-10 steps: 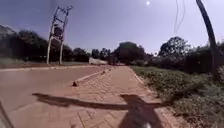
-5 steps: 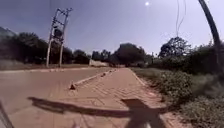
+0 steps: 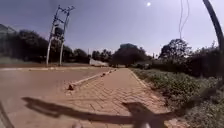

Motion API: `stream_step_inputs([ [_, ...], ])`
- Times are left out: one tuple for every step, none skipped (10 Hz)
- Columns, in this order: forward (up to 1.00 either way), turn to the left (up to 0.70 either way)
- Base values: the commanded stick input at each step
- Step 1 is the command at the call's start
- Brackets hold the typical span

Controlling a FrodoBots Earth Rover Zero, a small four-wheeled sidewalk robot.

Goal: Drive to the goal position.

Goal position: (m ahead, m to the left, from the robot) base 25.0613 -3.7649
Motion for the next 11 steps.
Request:
stream_step_inputs([
  [0.30, 0.00],
  [0.30, 0.00],
  [0.30, 0.00],
  [0.30, 0.00],
  [0.30, 0.00],
  [0.30, 0.00],
  [0.30, 0.00],
  [0.30, 0.00],
  [0.30, 0.00],
  [0.30, 0.00],
  [0.30, 0.00],
])
